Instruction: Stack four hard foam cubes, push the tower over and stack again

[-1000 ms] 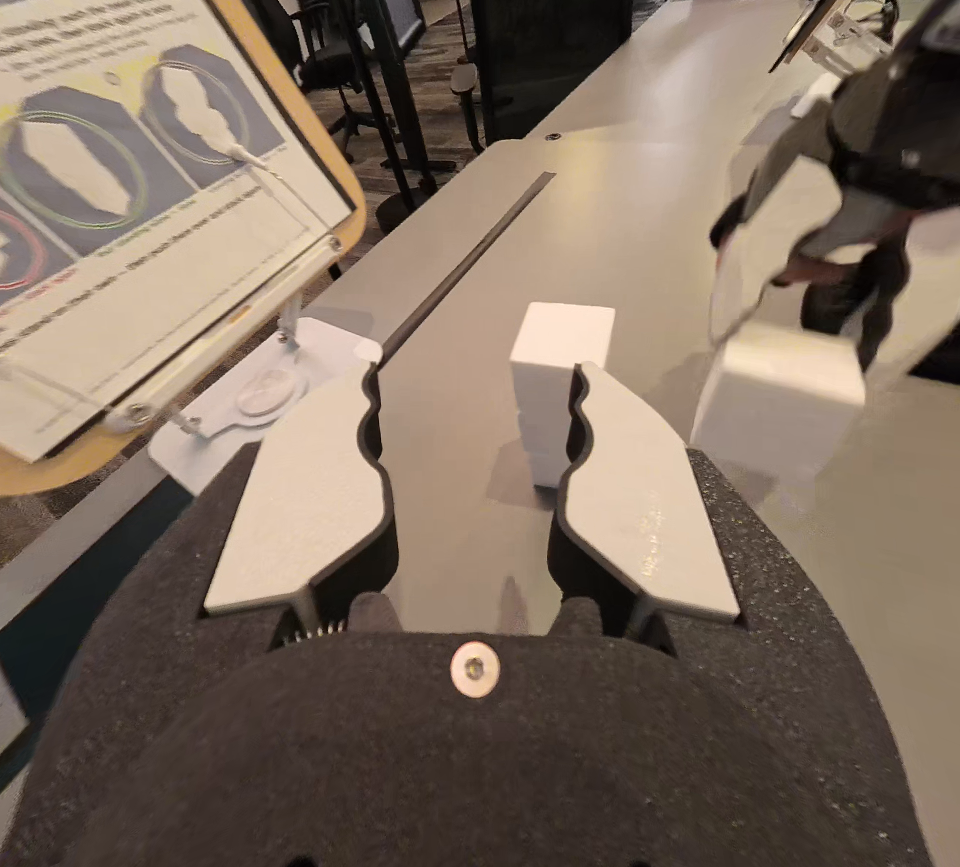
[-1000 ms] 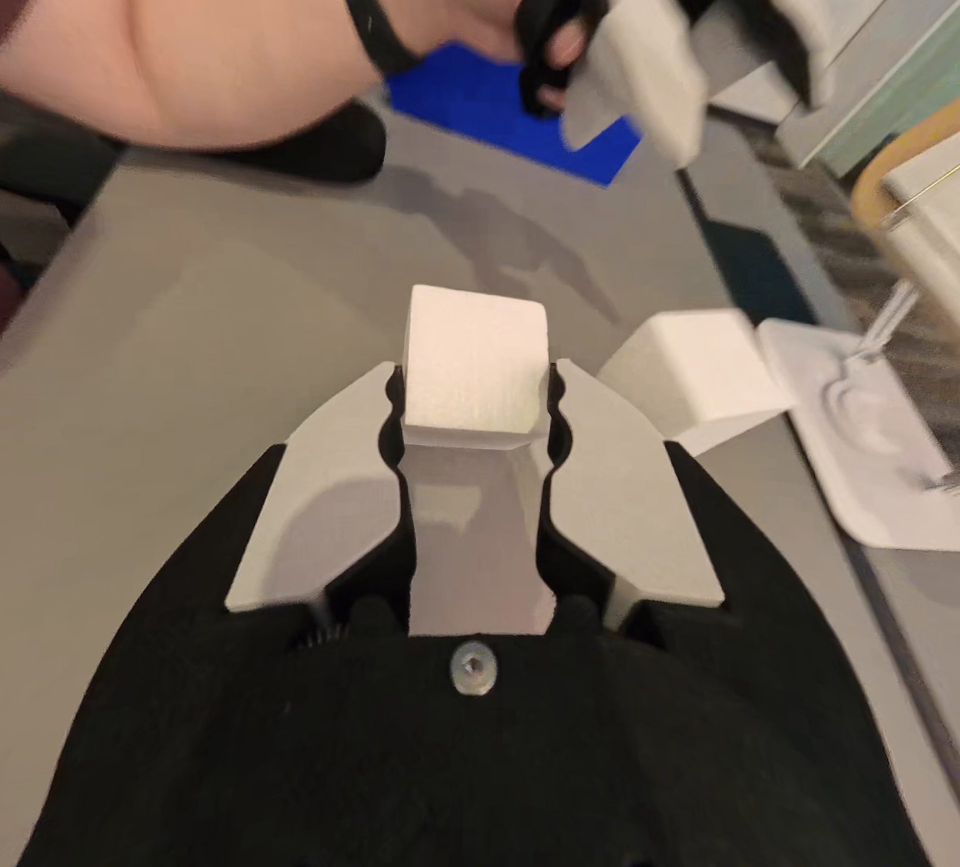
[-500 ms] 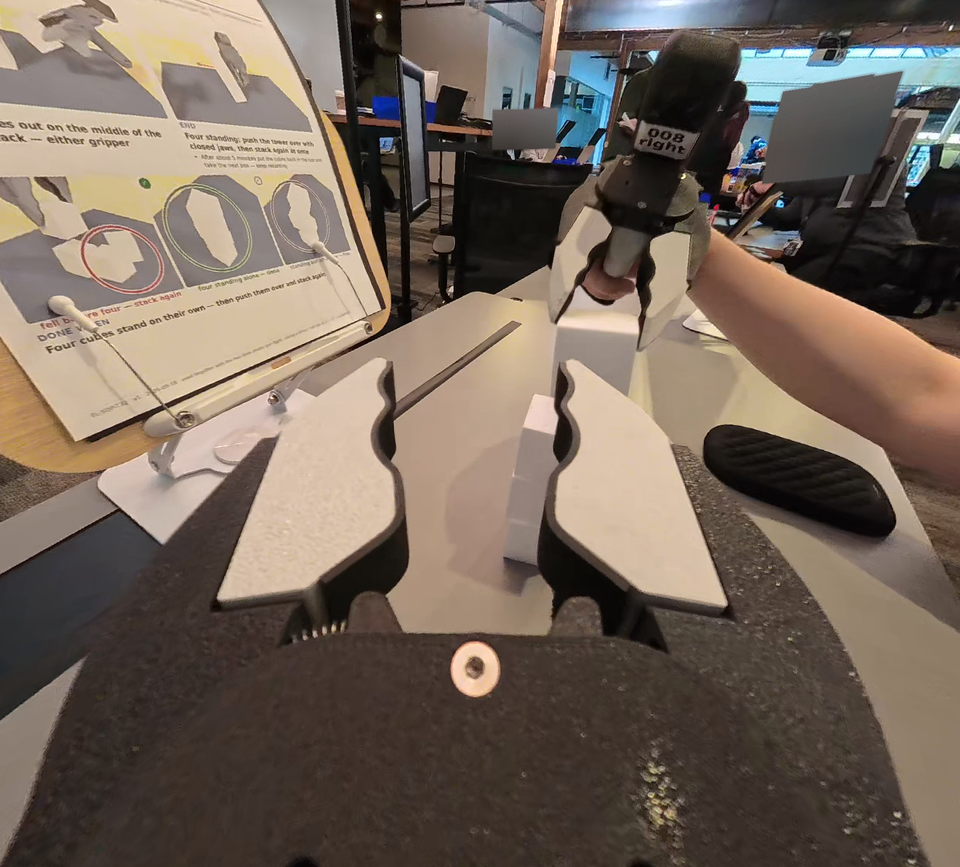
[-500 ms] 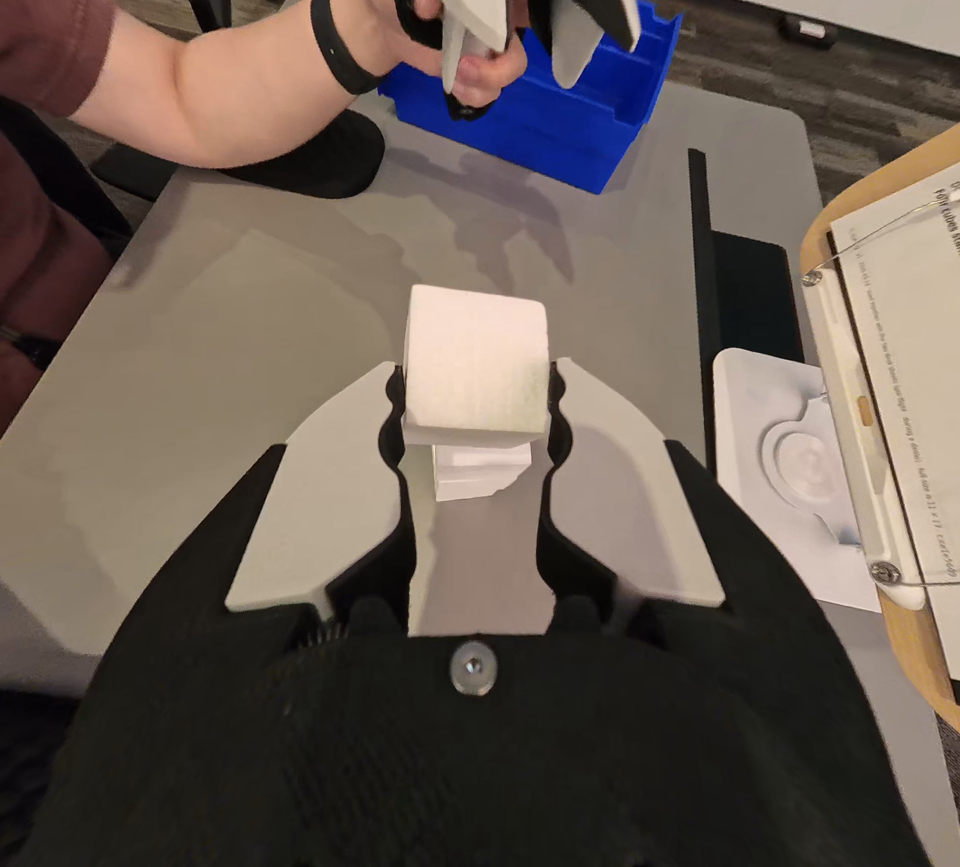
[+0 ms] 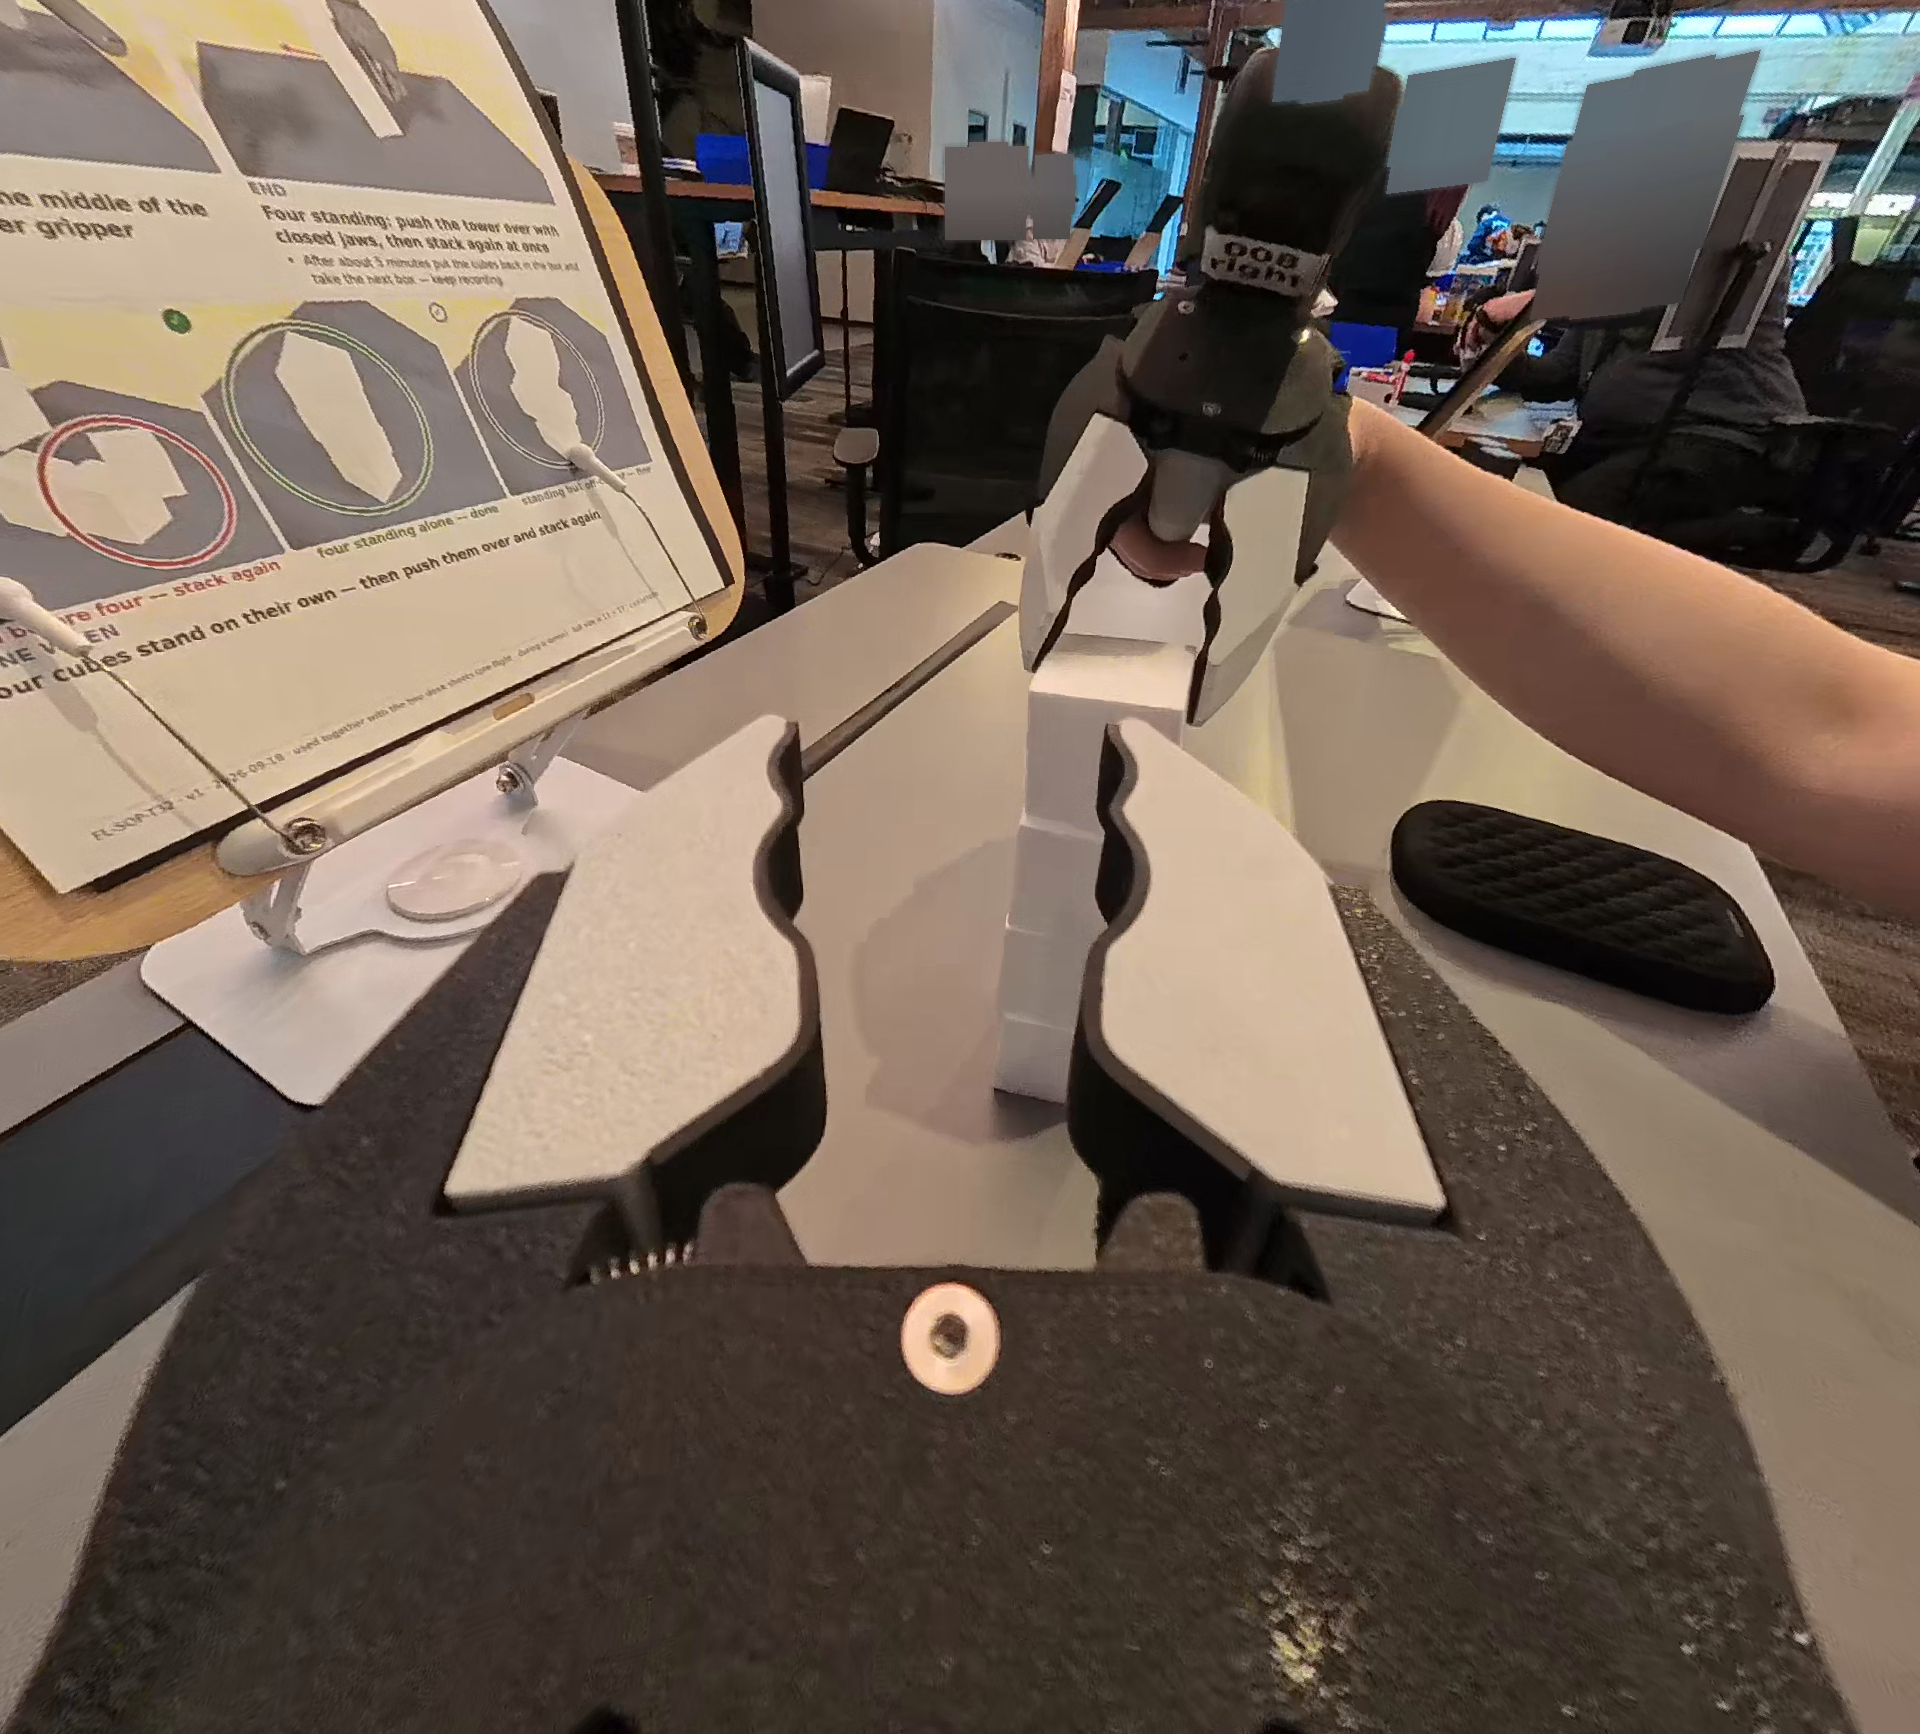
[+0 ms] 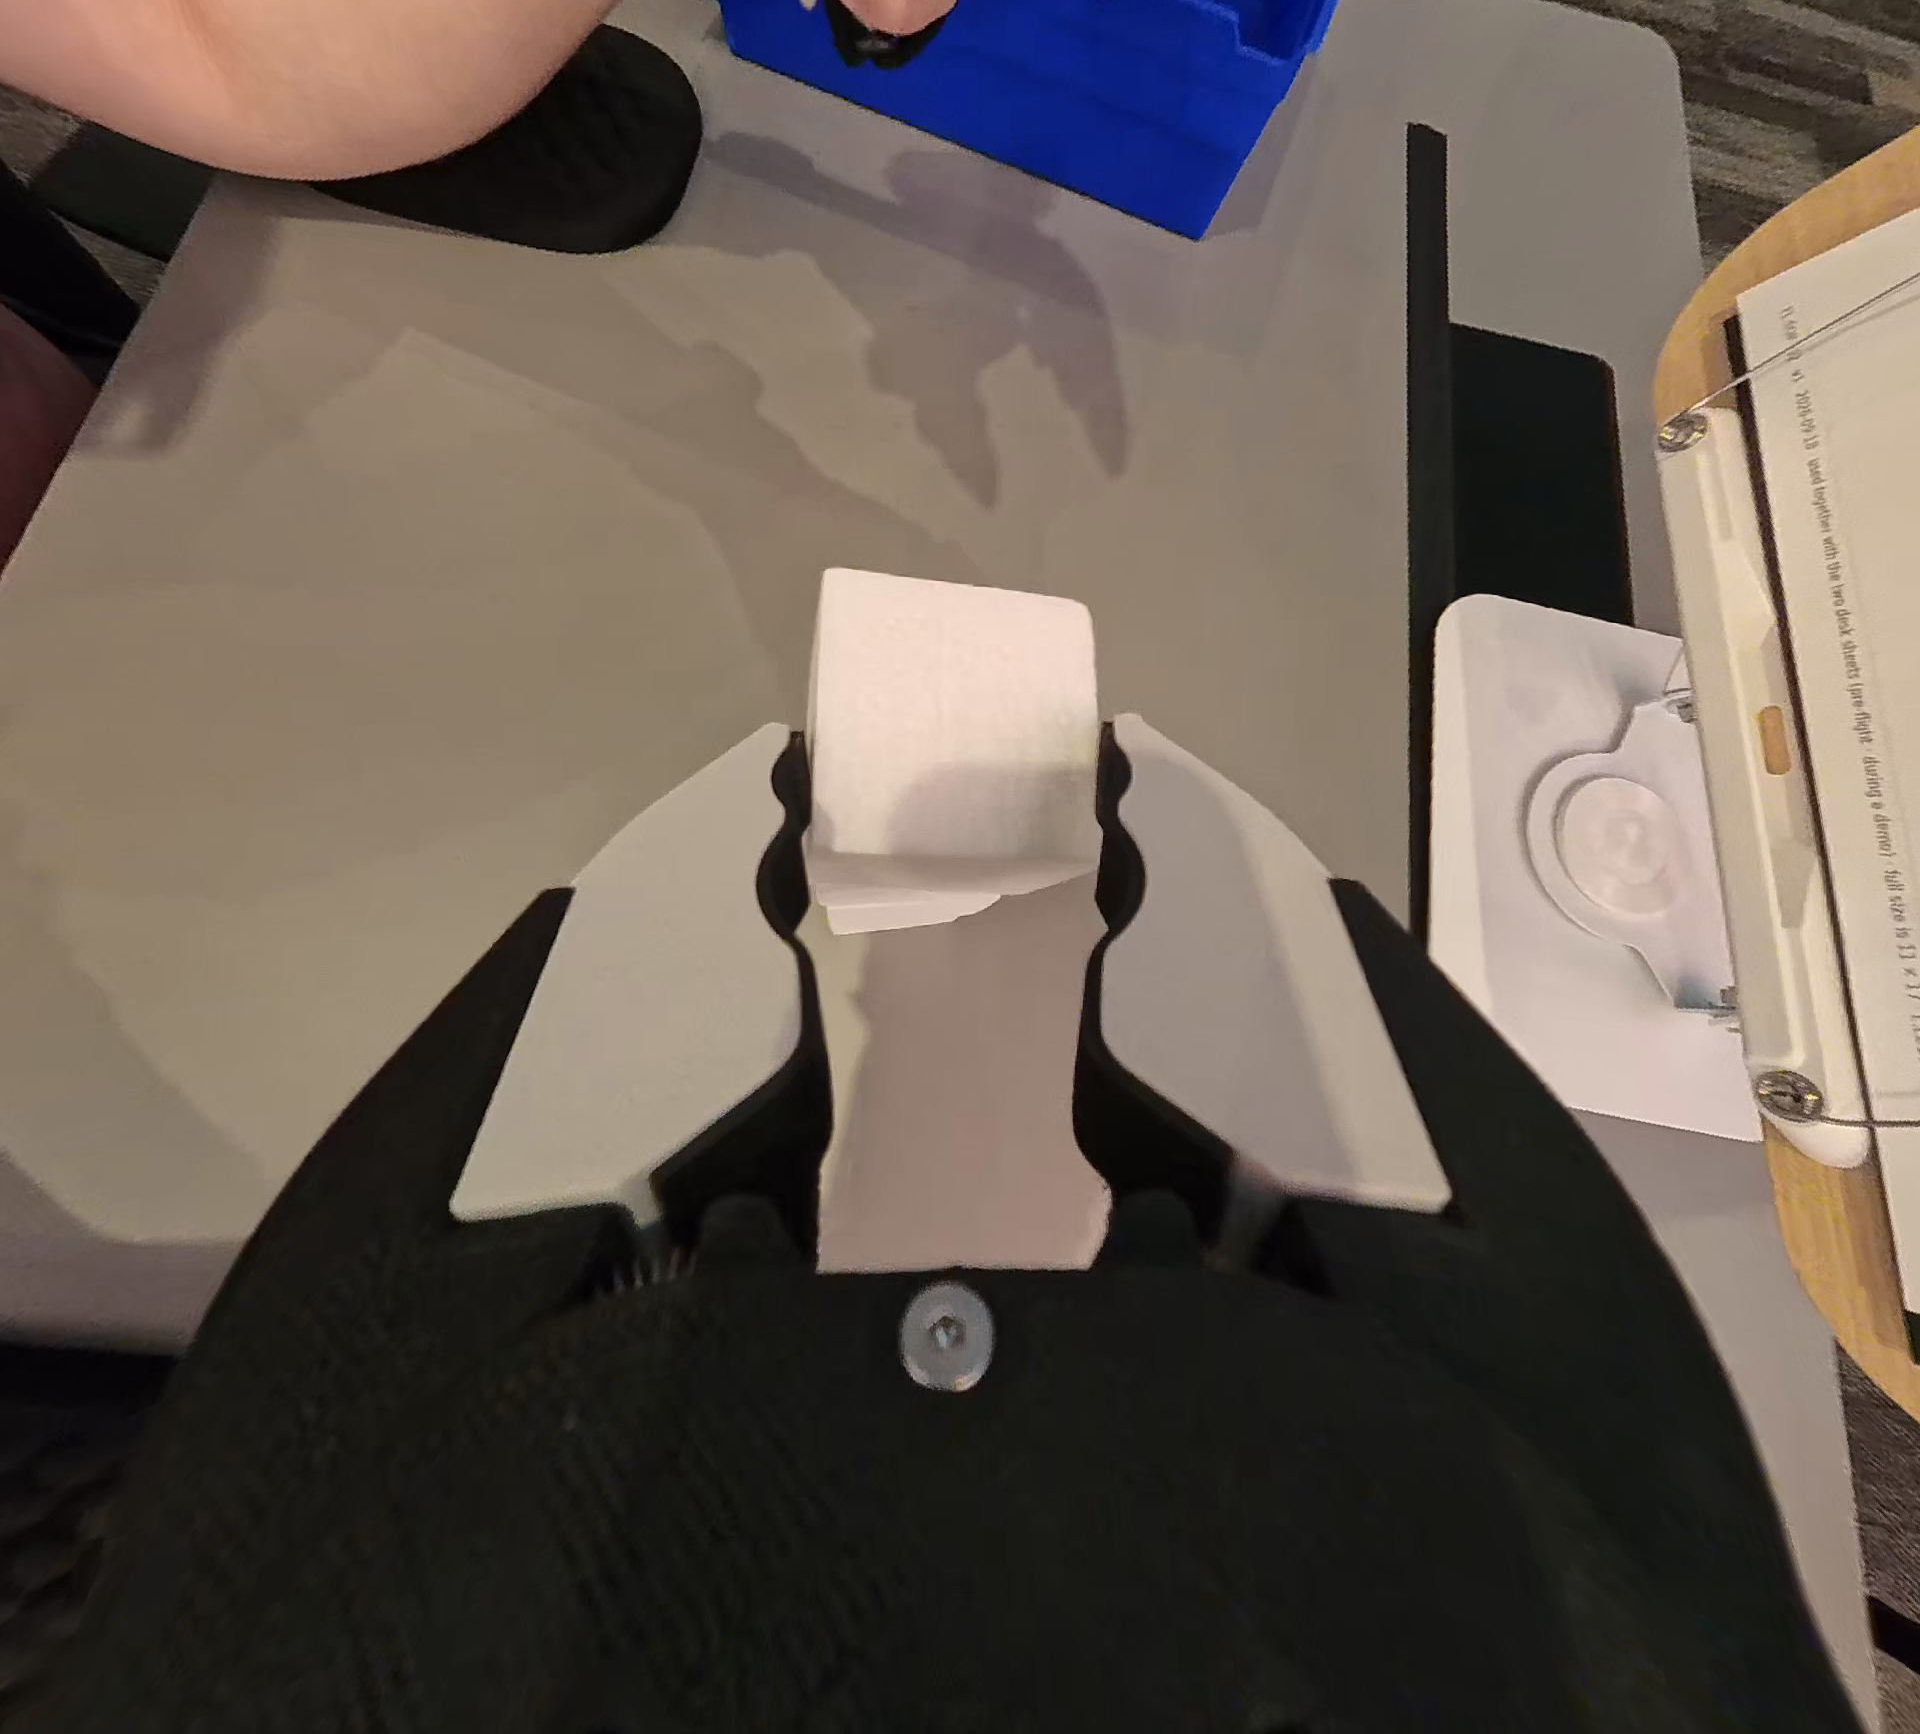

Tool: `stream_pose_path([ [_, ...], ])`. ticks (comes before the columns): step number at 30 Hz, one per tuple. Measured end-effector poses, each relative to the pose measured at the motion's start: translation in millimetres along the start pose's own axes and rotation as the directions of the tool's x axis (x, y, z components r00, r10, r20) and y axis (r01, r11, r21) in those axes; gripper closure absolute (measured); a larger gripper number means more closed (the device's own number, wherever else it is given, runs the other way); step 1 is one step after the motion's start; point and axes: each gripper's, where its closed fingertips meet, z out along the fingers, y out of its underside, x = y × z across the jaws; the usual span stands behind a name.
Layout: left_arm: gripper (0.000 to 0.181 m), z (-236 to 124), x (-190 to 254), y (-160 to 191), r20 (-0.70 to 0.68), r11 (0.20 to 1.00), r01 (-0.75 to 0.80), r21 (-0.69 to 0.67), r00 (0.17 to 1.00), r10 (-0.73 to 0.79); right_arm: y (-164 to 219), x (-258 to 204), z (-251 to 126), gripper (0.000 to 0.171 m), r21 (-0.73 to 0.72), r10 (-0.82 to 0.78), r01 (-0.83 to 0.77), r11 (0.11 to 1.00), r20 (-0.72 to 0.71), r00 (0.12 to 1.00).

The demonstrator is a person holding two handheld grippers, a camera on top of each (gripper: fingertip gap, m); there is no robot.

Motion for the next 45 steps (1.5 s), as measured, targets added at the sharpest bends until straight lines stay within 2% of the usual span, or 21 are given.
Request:
stream_pose_path([
  [9, 0.127, 8, 1, 7, 0.007, 1.000, -0.008, -0.020, 1.000, 0.008, 1, -3, 2, 0.116, -0.046, -0.098, 0.094, 0.994, -0.096, 0.990],
  [12, 0.129, 11, 3, 9, -0.001, 0.999, -0.009, -0.032, 1.000, 0.009, 5, 1, 1, 0.101, -0.071, -0.094, 0.085, 0.994, -0.132, 0.987],
  [16, 0.131, 14, 5, 16, -0.010, 0.997, -0.030, -0.068, 1.000, 0.029, -3, -4, -14, 0.098, 0.013, -0.102, 0.106, 0.994, -0.192, 0.976],
  [19, 0.136, 17, 9, 28, -0.035, 0.990, -0.070, -0.124, 0.997, 0.067, -9, -13, -40, 0.098, 0.147, -0.076, 0.116, 0.982, -0.253, 0.964],
  [20, 0.140, 18, 10, 34, -0.046, 0.985, -0.088, -0.148, 0.996, 0.082, -7, -17, -51, 0.099, 0.191, -0.060, 0.115, 0.975, -0.273, 0.960],
  [23, 0.149, 23, 7, 60, -0.063, 0.958, -0.123, -0.259, 0.992, 0.111, 17, -24, -80, 0.119, 0.286, 0.004, 0.101, 0.953, -0.344, 0.939],
  [25, 0.172, 27, 1, 83, -0.056, 0.926, -0.136, -0.353, 0.991, 0.124, 44, -24, -93, 0.138, 0.318, 0.053, 0.080, 0.945, -0.388, 0.920],
  [26, 0.177, 30, 1, 94, -0.068, 0.910, -0.130, -0.394, 0.991, 0.112, 58, -24, -98, 0.149, 0.328, 0.061, 0.077, 0.941, -0.390, 0.919],
  [29, 0.181, 42, 8, 118, -0.112, 0.891, -0.115, -0.440, 0.991, 0.072, 100, -5, -119, 0.168, 0.329, 0.242, -0.099, 0.939, -0.430, 0.870],
  [32, 0.181, 51, 15, 137, -0.131, 0.871, -0.105, -0.481, 0.990, 0.047, 123, -6, -129, 0.170, 0.335, 0.317, -0.179, 0.925, -0.420, 0.850],
  [36, 0.181, 48, 20, 182, -0.167, 0.731, -0.180, -0.658, 0.982, 0.091, 152, -17, -135, 0.171, 0.232, 0.319, -0.237, 0.944, -0.443, 0.838],
  [39, 0.181, 47, 22, 204, -0.181, 0.651, -0.218, -0.727, 0.976, 0.124, 165, -25, -136, 0.170, 0.178, 0.333, -0.282, 0.943, -0.438, 0.835],
  [41, 0.181, 51, 30, 205, -0.202, 0.634, -0.235, -0.737, 0.971, 0.126, 168, -28, -136, 0.170, 0.164, 0.336, -0.293, 0.942, -0.433, 0.837],
  [45, 0.181, 69, 45, 185, -0.236, 0.629, -0.322, -0.708, 0.947, 0.219, 170, -32, -135, 0.170, 0.148, 0.335, -0.300, 0.942, -0.415, 0.846],
])
